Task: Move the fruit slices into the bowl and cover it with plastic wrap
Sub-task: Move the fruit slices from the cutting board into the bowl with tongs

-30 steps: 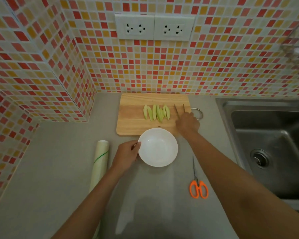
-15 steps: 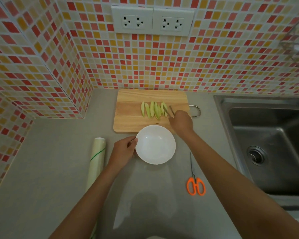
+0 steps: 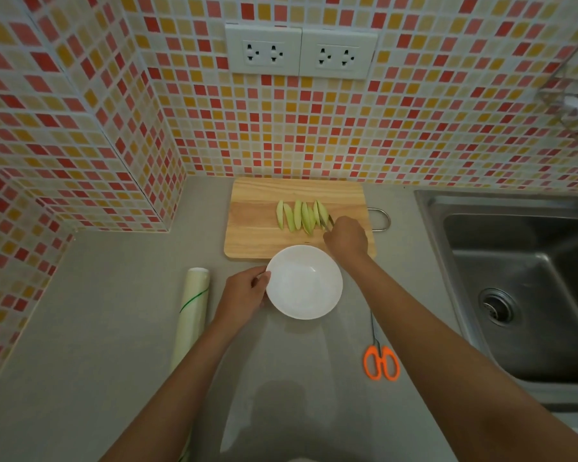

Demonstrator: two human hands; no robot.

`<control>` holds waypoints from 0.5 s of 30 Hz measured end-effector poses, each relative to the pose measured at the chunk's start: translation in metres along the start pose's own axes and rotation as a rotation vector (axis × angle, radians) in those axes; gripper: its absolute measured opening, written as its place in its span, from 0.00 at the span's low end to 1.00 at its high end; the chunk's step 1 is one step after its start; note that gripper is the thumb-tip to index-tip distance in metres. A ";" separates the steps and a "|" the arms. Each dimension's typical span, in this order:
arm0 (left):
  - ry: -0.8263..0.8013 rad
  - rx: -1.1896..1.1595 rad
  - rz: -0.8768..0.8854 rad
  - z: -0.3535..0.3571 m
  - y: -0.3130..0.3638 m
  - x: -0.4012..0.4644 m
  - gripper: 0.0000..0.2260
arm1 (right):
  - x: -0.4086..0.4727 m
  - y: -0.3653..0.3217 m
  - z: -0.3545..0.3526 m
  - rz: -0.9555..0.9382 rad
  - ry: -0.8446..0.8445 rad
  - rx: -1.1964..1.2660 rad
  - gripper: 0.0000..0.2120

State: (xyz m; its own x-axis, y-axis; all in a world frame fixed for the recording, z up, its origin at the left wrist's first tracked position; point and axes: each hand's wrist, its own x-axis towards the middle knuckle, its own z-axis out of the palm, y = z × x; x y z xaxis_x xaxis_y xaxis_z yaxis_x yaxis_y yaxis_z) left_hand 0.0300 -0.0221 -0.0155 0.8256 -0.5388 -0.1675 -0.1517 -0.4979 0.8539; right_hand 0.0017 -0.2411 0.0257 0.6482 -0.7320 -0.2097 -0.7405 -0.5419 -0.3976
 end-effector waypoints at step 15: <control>-0.009 0.035 0.000 0.001 0.000 -0.003 0.12 | -0.089 0.019 -0.020 -0.138 0.029 0.320 0.17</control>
State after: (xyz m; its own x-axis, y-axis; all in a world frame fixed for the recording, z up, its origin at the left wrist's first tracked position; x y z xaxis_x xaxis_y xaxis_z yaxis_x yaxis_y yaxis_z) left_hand 0.0273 -0.0214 -0.0153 0.8208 -0.5449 -0.1715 -0.1712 -0.5211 0.8361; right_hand -0.0737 -0.1945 0.0543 0.7297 -0.6748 -0.1106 -0.5499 -0.4830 -0.6815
